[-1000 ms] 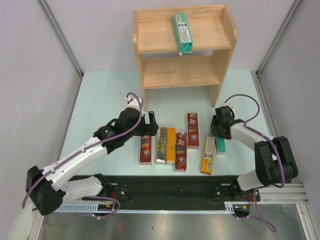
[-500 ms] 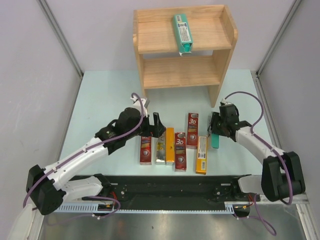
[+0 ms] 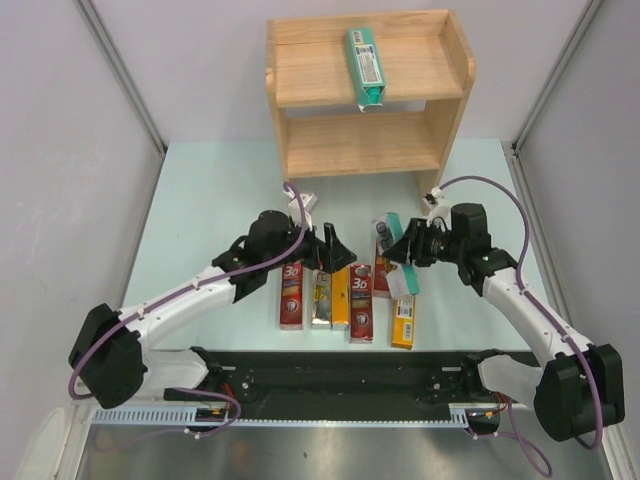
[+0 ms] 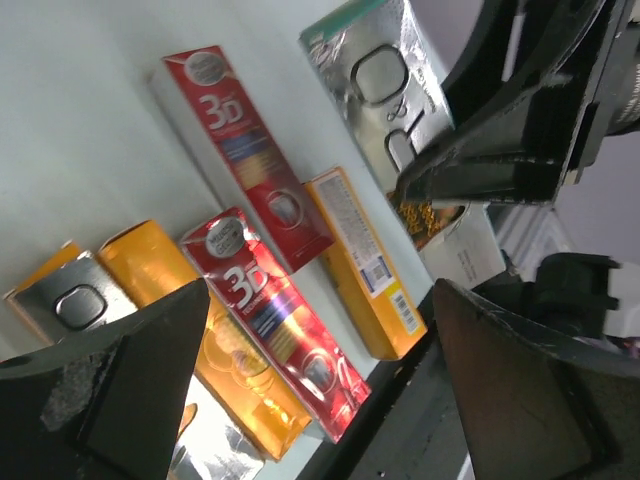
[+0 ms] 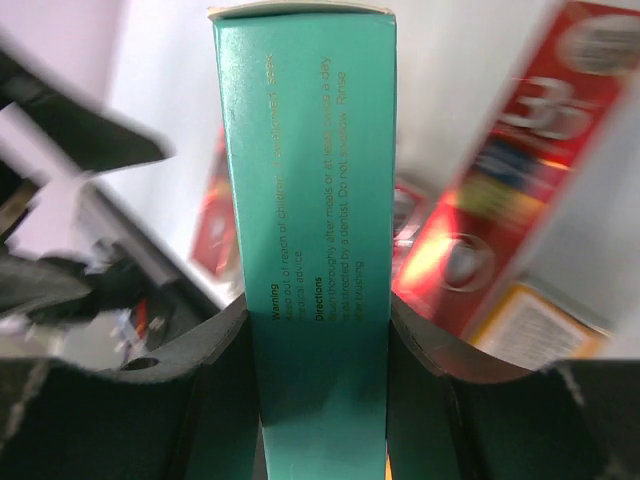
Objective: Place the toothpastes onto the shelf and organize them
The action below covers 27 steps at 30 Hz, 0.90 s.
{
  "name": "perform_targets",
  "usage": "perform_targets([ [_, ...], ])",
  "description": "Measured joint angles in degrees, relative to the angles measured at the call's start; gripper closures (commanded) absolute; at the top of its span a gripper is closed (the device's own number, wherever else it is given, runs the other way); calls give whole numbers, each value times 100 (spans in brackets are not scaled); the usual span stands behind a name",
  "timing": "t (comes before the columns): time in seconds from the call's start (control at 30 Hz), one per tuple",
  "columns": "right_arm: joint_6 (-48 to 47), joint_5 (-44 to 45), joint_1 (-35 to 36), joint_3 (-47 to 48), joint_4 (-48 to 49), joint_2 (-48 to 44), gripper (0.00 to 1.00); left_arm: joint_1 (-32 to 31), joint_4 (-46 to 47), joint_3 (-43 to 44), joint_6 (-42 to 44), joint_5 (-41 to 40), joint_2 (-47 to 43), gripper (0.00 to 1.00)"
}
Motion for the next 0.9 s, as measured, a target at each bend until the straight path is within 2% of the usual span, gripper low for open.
perform_targets([
  [0.23,201,-1563,393,-2,776,-13,66,514,2009,-551,-560,1445,240,0],
  [0.5,564,-2253,833,-7,1751,-155,66,546,3270,-621,-599,2315,356,2],
  [0.7,761,-2430,1231,-7,2197,-42,66,538,4336,-914,-846,2750,356,11],
  [0.77,811,-2476,1311,-7,2277,11,65,535,4557,-975,-905,2850,356,19],
  [0.9,866,-2500,1351,-7,2398,118,63,518,4835,-1005,-988,2997,350,29],
])
